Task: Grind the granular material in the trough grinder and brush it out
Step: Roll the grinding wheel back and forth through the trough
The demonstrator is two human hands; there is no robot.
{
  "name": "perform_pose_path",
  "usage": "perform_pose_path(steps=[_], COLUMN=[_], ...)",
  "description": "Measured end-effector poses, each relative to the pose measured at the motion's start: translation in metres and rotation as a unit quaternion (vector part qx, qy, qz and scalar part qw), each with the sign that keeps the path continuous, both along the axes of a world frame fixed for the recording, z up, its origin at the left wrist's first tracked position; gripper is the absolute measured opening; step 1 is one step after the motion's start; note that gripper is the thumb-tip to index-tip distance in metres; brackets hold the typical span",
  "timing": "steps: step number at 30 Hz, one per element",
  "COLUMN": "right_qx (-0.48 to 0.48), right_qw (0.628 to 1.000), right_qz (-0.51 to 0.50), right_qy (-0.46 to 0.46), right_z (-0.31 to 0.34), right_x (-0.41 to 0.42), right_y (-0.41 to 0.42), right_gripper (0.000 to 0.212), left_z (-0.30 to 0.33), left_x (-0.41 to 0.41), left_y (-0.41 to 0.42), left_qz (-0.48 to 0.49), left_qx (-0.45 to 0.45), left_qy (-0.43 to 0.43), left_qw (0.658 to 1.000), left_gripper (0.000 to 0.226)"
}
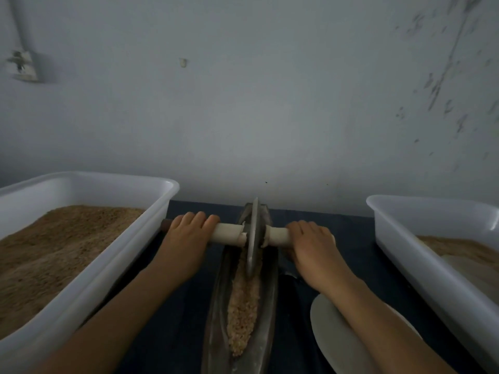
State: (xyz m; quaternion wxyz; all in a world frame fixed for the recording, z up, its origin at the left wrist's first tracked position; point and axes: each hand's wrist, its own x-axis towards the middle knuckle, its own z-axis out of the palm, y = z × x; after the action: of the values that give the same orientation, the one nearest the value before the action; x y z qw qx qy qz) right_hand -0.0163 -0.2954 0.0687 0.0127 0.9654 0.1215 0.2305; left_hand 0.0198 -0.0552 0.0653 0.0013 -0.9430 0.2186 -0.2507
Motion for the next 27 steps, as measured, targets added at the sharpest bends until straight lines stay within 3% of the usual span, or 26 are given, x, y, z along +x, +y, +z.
perform_pose_path(steps=[7,12,16,20,24,27], right_qx=[-0.03,-0.017,-0.016,-0.023,-0.033,-0.031], right_qw=[0.993,0.966,0.96,0.982,0.996,0.998], right_qz=[0.013,0.035,0.038,0.031,0.006,-0.018], right_qy=[0.114,0.257,0.276,0.183,0.088,0.044], right_z=[0.02,0.044,0.048,0.036,0.017,0.006], right_x=[-0.029,-0.058,-0.063,-0.046,-0.019,-0.002], right_y=[0.008,0.011,0.011,0.011,0.006,0.002], right_gripper=[0.024,0.032,0.032,0.028,0.024,0.024], left_z=[0.017,0.043,0.052,0.043,0.021,0.007], left_x=[-0.02,-0.043,-0.05,-0.038,-0.017,-0.007], left_y=[0.014,0.021,0.022,0.02,0.012,0.002], left_qz=[-0.015,-0.042,-0.049,-0.036,-0.007,0.018], left_qx=[0.052,0.111,0.116,0.078,0.062,0.036], left_qy=[0.104,0.274,0.336,0.312,0.113,0.009], left_qw=[0.993,0.954,0.933,0.946,0.992,0.999], left_gripper=[0.038,0.027,0.024,0.025,0.032,0.034])
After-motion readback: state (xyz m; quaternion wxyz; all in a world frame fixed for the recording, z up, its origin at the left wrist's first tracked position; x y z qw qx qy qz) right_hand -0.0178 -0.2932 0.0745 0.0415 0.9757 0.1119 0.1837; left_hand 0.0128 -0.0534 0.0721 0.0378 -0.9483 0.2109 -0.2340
